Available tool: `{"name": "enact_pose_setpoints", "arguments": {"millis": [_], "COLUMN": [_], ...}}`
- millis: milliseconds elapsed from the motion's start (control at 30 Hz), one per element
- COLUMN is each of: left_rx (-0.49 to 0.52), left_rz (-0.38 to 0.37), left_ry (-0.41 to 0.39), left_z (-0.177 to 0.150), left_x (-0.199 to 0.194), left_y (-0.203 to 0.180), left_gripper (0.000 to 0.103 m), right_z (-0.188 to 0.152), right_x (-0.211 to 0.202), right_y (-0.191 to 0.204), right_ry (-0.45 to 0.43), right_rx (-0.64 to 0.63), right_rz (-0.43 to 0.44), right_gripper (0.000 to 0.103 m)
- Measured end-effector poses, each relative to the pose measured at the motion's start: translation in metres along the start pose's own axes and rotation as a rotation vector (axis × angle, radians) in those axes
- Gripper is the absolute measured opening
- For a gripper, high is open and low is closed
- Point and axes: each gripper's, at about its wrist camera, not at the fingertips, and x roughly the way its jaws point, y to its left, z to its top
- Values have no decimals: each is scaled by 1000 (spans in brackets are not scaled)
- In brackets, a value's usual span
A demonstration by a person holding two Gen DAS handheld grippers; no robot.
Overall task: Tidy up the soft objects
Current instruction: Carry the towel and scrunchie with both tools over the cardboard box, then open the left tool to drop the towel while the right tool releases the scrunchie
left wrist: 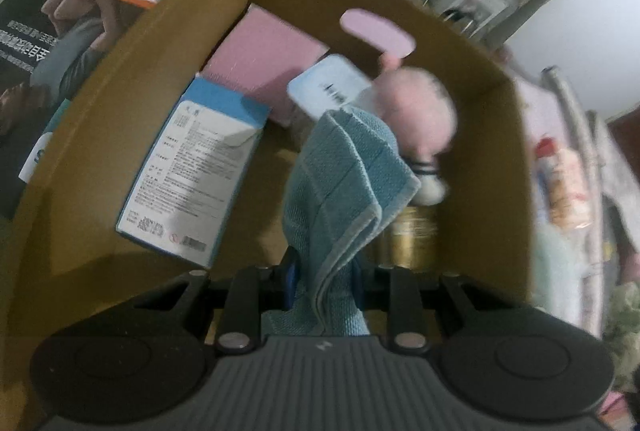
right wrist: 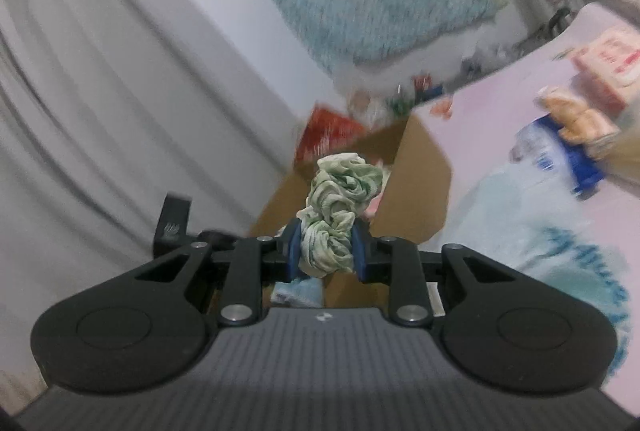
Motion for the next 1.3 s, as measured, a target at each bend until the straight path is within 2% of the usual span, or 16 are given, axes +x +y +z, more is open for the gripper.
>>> {"name": "enact_pose_setpoints", "arguments": {"millis": [200, 367, 500, 667, 833, 967, 1067, 1133, 1300], "left_rx": [-20, -75, -114, -140, -159, -174, -174, -174, -167], "left_rz": [8, -18, -40, -58, -78, -91, -91, -88, -84], "left_ry": [11, 8, 10, 6, 14, 19, 15, 13, 0], "left_z": [7, 11, 17, 19, 22, 22, 22, 22, 20], "left_x": [15, 19, 23, 21, 25, 25, 22, 22, 16], "left_y": [8, 21, 29, 36, 41, 43, 43, 43, 37], "left_gripper": [27, 27, 28, 28, 30, 34, 38, 39, 51], "right_z": [15, 20, 14, -2, -14, -17, -10, -5, 11], "right_x": [80, 150, 197, 236, 268, 276, 268, 260, 233], "right_y": [39, 71, 87, 96, 91, 81, 80, 79, 81], "right_ry": [256, 433, 556, 668, 730, 752, 718, 690, 604], "right_rx": [-87, -212, -315, -392, -428, -388, -354, -349, -297], "right_rz": [-20, -97, -169, -208, -240, -259, -238, -224, -166], "right_gripper": [24, 24, 24, 25, 32, 41, 49, 49, 50]}}
